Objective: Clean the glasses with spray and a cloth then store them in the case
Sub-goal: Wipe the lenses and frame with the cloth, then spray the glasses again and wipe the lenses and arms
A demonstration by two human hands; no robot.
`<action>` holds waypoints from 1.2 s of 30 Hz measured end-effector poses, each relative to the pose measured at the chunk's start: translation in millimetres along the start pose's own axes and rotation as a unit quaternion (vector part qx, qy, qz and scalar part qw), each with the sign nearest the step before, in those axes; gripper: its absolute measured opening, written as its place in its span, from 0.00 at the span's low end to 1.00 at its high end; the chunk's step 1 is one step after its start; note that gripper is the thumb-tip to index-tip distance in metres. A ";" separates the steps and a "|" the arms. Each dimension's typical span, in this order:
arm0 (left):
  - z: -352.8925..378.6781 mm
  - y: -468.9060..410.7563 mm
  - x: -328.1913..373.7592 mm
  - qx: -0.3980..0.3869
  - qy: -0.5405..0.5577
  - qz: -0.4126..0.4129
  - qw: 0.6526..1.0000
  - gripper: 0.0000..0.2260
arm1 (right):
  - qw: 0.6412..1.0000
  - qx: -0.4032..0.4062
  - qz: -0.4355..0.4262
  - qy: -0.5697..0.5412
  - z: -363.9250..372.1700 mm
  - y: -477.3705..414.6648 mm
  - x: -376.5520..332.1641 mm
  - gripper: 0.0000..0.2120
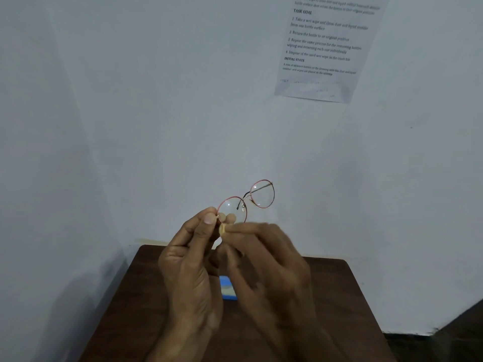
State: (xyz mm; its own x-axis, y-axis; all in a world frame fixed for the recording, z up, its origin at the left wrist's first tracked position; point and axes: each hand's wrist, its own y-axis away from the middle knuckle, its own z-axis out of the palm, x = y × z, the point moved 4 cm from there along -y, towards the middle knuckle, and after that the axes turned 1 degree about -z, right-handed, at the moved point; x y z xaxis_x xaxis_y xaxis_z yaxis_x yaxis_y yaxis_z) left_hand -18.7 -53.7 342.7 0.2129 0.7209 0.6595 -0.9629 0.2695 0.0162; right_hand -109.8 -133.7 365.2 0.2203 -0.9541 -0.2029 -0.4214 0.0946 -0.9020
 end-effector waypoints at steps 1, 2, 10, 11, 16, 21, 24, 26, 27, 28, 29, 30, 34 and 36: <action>-1.9 -1.6 -0.8 0.000 0.001 -0.001 1.000 0.08 | 1.000 -0.007 0.002 -0.008 3.1 7.5 3.5 0.11; -3.7 -2.9 -1.4 0.001 0.001 -0.001 1.000 0.08 | 1.000 -0.006 0.016 -0.011 4.1 13.6 8.7 0.12; -29.3 -22.6 -10.1 -0.010 -0.025 -0.006 1.000 0.08 | 0.954 -0.129 0.267 -0.047 31.6 129.6 98.4 0.08; -33.6 -23.8 -14.3 -0.013 -0.029 -0.012 0.999 0.08 | 0.939 -0.165 0.300 -0.019 44.5 160.1 115.3 0.07; -52.9 -24.6 -35.5 -0.015 -0.055 -0.044 0.997 0.08 | 0.864 -0.331 0.376 0.039 94.2 275.5 165.5 0.08; -70.7 -27.2 -47.3 -0.004 -0.089 -0.064 0.994 0.09 | 0.804 -0.464 0.356 0.109 118.8 327.7 174.6 0.10; -79.3 -29.0 -50.0 -0.004 -0.093 -0.069 0.993 0.11 | 0.777 -0.510 0.350 0.118 124.9 348.3 175.7 0.11; -84.3 -30.8 -51.7 -0.004 -0.096 -0.070 0.993 0.11 | 0.763 -0.530 0.347 0.130 125.6 357.5 177.3 0.11; -85.9 -31.7 -52.7 -0.005 -0.097 -0.072 0.993 0.10 | 0.760 -0.535 0.344 0.134 125.2 359.0 178.2 0.11; -87.5 -33.0 -53.6 -0.006 -0.099 -0.073 0.992 0.09 | 0.758 -0.540 0.339 0.139 124.6 358.7 177.6 0.12; -88.7 -33.9 -54.0 -0.009 -0.103 -0.074 0.992 0.09 | 0.758 -0.544 0.329 0.147 124.2 356.4 176.4 0.13; -89.2 -34.8 -53.9 -0.014 -0.107 -0.074 0.991 0.08 | 0.755 -0.551 0.318 0.160 122.9 352.6 174.6 0.14; -87.0 -38.4 -50.4 -0.049 -0.118 -0.069 0.989 0.05 | 0.804 -0.439 0.366 0.165 106.1 293.5 162.3 0.16; -83.7 -39.8 -47.0 -0.078 -0.146 -0.053 0.985 0.05 | 0.849 -0.242 0.468 0.048 86.0 236.1 153.2 0.06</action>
State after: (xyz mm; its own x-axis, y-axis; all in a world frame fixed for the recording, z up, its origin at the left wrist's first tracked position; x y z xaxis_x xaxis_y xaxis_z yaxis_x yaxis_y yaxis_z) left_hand 23.4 -44.8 248.2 0.2328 0.4754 0.8484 -0.8952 0.4456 -0.0040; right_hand -99.9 -233.0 88.3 -0.4729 -0.5472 -0.6906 -0.6900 0.7174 -0.0960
